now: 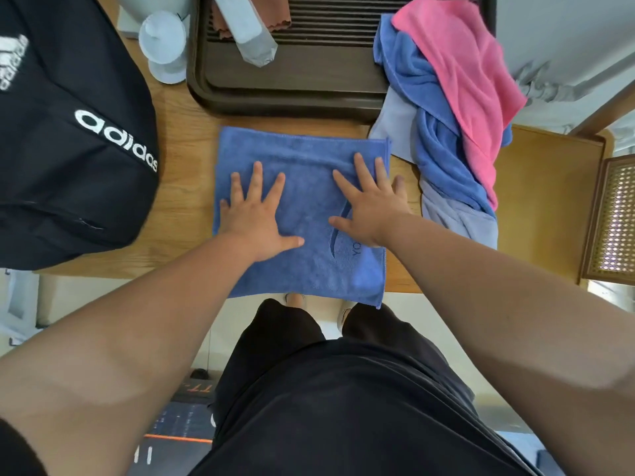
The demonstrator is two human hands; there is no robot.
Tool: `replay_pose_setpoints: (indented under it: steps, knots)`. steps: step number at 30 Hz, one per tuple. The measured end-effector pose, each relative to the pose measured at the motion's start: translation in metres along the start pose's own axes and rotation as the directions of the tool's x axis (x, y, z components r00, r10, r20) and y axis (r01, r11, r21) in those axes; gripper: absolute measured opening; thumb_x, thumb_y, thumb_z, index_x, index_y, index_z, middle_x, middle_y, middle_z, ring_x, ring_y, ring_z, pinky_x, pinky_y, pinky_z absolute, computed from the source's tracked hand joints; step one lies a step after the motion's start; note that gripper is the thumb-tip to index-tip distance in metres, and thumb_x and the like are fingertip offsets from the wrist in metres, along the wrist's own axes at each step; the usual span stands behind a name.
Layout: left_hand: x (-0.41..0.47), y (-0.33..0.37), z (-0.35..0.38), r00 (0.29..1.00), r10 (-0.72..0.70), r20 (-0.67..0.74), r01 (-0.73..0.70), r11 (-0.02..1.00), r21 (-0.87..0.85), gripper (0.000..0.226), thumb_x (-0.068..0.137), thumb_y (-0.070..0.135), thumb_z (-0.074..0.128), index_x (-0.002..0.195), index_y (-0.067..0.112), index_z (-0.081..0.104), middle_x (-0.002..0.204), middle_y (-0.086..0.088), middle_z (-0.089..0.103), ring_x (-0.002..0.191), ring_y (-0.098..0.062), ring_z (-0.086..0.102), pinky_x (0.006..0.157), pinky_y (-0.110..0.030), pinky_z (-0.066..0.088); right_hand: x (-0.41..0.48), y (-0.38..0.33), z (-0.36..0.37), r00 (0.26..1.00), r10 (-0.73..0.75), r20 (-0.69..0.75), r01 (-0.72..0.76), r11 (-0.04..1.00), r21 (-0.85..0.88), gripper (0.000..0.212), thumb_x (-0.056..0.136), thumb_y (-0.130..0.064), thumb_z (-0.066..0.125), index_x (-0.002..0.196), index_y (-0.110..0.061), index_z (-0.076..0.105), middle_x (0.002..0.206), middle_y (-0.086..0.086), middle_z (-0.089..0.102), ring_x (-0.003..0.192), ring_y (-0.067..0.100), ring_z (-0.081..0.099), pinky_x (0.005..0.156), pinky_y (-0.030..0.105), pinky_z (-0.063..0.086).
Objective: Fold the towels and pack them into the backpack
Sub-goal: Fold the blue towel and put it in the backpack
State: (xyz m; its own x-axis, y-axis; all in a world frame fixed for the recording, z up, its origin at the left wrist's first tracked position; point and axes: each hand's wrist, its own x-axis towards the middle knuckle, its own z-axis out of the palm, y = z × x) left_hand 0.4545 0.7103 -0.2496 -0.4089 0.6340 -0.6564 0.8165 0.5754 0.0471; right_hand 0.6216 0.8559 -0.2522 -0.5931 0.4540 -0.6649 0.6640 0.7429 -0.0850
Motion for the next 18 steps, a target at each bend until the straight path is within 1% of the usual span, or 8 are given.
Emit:
replay_pose_setpoints:
  steps: [3, 6, 8, 10, 11, 13, 15, 18]
  knots:
    - [-0.009, -0.009, 0.006, 0.997, 0.068, 0.039, -0.07, 0.995, 0.068, 0.138, 0.061, 0.087, 0.065, 0.154, 0.037, -0.023, 0.158, -0.005, -0.041, 0.148, -0.044, -0.024, 0.119, -0.063, 0.017, -0.011, 0.001, 0.01, 0.998, 0.008, -0.062, -0.016, 0.991, -0.131, 0.088, 0.091, -0.08, 0.024, 0.155, -0.04, -0.02, 0.163, 0.009, -0.031, 0.151, 0.043, -0.018, 0.118, 0.066, 0.003]
    - [-0.022, -0.013, 0.011, 0.989, 0.13, 0.072, -0.14, 0.979, 0.15, 0.137, 0.06, 0.089, 0.064, 0.155, 0.037, -0.02, 0.16, -0.008, -0.035, 0.15, -0.047, -0.016, 0.115, -0.058, 0.028, -0.027, -0.001, 0.019, 0.994, 0.025, -0.106, -0.05, 0.97, -0.239, 0.086, 0.091, -0.079, 0.018, 0.158, -0.036, -0.015, 0.166, 0.017, -0.019, 0.151, 0.049, -0.007, 0.116, 0.068, 0.005]
    - [-0.027, -0.017, 0.009, 0.987, 0.151, 0.057, -0.159, 0.972, 0.172, 0.123, 0.065, 0.092, 0.054, 0.157, 0.039, -0.008, 0.165, -0.009, -0.022, 0.151, -0.046, -0.001, 0.113, -0.055, 0.032, -0.032, -0.006, 0.016, 0.986, 0.043, -0.162, -0.079, 0.972, -0.221, 0.079, 0.092, -0.076, 0.021, 0.158, -0.034, 0.012, 0.165, 0.017, 0.007, 0.149, 0.046, 0.009, 0.114, 0.067, 0.01]
    - [-0.023, -0.02, 0.0, 0.982, 0.181, -0.057, -0.169, 0.971, 0.166, 0.099, 0.074, 0.088, 0.046, 0.155, 0.038, 0.016, 0.166, -0.011, 0.004, 0.144, -0.041, 0.023, 0.11, -0.053, 0.035, -0.029, -0.009, 0.005, 0.963, 0.042, -0.266, -0.088, 0.982, -0.164, 0.066, 0.093, -0.071, 0.031, 0.142, -0.029, 0.043, 0.15, 0.014, 0.034, 0.142, 0.04, 0.026, 0.111, 0.062, 0.021]
    - [-0.017, -0.022, -0.005, 0.972, 0.194, -0.134, -0.172, 0.972, 0.162, 0.087, 0.08, 0.083, 0.045, 0.15, 0.035, 0.027, 0.162, -0.011, 0.016, 0.137, -0.038, 0.031, 0.108, -0.052, 0.036, -0.023, -0.009, 0.001, 0.951, 0.024, -0.309, -0.068, 0.989, -0.132, 0.062, 0.093, -0.068, 0.035, 0.135, -0.026, 0.05, 0.145, 0.012, 0.039, 0.139, 0.038, 0.029, 0.111, 0.059, 0.024]
    - [0.001, -0.027, -0.017, 0.949, 0.202, -0.243, -0.168, 0.973, 0.156, 0.073, 0.087, 0.071, 0.048, 0.146, 0.029, 0.036, 0.157, -0.011, 0.027, 0.134, -0.035, 0.035, 0.107, -0.051, 0.036, -0.008, -0.008, -0.007, 0.931, -0.027, -0.363, 0.0, 0.997, -0.075, 0.053, 0.094, -0.061, 0.041, 0.126, -0.023, 0.058, 0.142, 0.012, 0.042, 0.139, 0.035, 0.032, 0.112, 0.056, 0.028]
    - [0.022, -0.032, -0.029, 0.948, 0.188, -0.257, -0.162, 0.979, 0.121, 0.068, 0.091, 0.061, 0.051, 0.148, 0.027, 0.035, 0.16, -0.01, 0.024, 0.14, -0.035, 0.029, 0.11, -0.052, 0.032, 0.008, -0.007, -0.017, 0.922, -0.039, -0.385, 0.029, 0.999, -0.031, 0.046, 0.097, -0.054, 0.04, 0.121, -0.02, 0.062, 0.139, 0.009, 0.048, 0.136, 0.032, 0.037, 0.11, 0.052, 0.031]
    - [0.045, -0.042, -0.045, 0.959, 0.167, -0.229, -0.164, 0.986, 0.028, 0.059, 0.097, 0.048, 0.051, 0.148, 0.022, 0.038, 0.157, -0.009, 0.03, 0.139, -0.033, 0.03, 0.109, -0.051, 0.036, 0.024, -0.005, -0.032, 0.932, 0.075, -0.354, -0.065, 0.997, 0.042, 0.041, 0.103, -0.045, 0.04, 0.124, -0.016, 0.06, 0.131, 0.009, 0.053, 0.122, 0.033, 0.048, 0.098, 0.046, 0.038]
